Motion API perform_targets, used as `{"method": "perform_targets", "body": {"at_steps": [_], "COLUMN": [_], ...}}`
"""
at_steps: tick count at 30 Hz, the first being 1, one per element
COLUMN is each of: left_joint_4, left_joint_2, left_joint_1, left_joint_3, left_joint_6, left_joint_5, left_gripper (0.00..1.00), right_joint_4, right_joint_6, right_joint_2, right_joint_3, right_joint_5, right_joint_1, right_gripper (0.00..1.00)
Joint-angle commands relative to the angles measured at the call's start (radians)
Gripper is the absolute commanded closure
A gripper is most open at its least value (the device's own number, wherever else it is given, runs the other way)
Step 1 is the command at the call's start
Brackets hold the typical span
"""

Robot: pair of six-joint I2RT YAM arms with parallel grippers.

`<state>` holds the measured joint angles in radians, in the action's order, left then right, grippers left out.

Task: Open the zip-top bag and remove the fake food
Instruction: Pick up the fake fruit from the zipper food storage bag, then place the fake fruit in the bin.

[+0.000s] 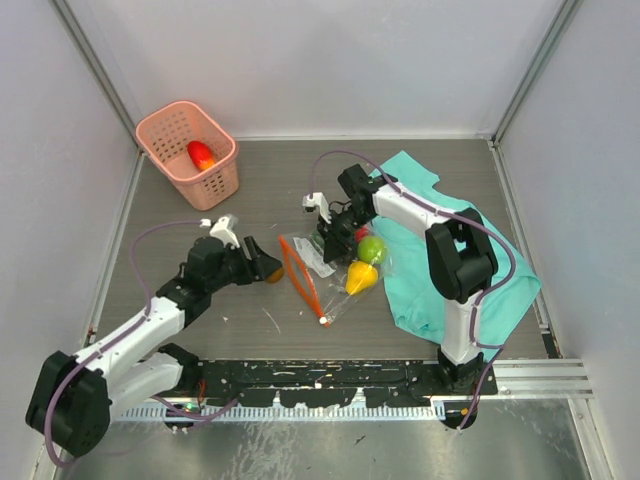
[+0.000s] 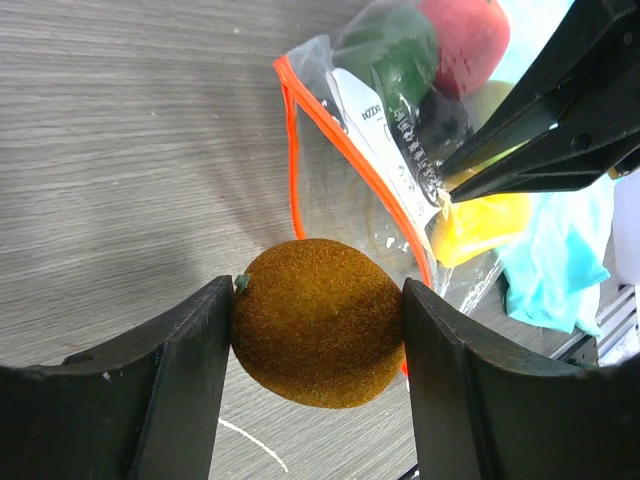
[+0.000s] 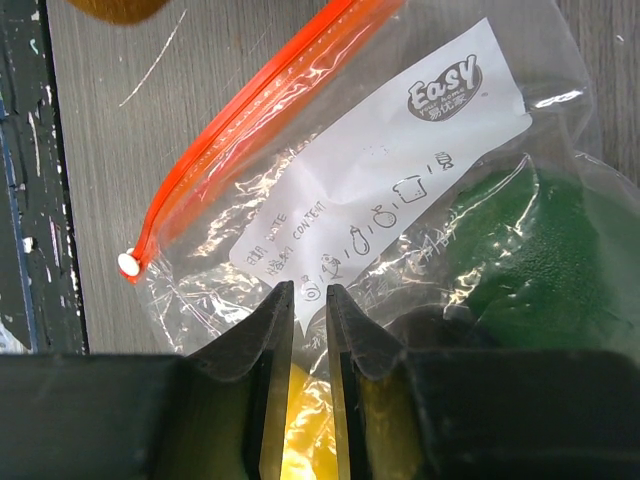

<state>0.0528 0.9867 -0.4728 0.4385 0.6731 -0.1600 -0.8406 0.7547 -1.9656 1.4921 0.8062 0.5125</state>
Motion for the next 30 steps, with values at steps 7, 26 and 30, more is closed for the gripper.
{"method": "perform_targets", "body": {"at_steps": [7,26,30], "left_joint_4": [0.049,0.151,0.137], "left_joint_2": [-0.068,0.183,0.252], "left_joint_1": [0.242,0.540,0.561], "left_joint_3": [0.111,0.440,0.519], "left_joint_6": [0.027,0.142,0.141], "left_joint_5": [-0.157,-0.119,-0.073], "left_gripper": [0.78,0.78,0.78], "right_joint_4": [-0.006,-0.006,-0.006], "right_joint_6": [0.021,0.029,0.029], "right_joint_2": [0.110,0.131,0.132], "right_joint_3": [-0.003,-0.013,-0.015], "right_joint_5": [0.032,0.039,0.038], "right_joint_1": [-0.023,-0.041,-0.042], "right_gripper": [0.75,0.75,0.75]}}
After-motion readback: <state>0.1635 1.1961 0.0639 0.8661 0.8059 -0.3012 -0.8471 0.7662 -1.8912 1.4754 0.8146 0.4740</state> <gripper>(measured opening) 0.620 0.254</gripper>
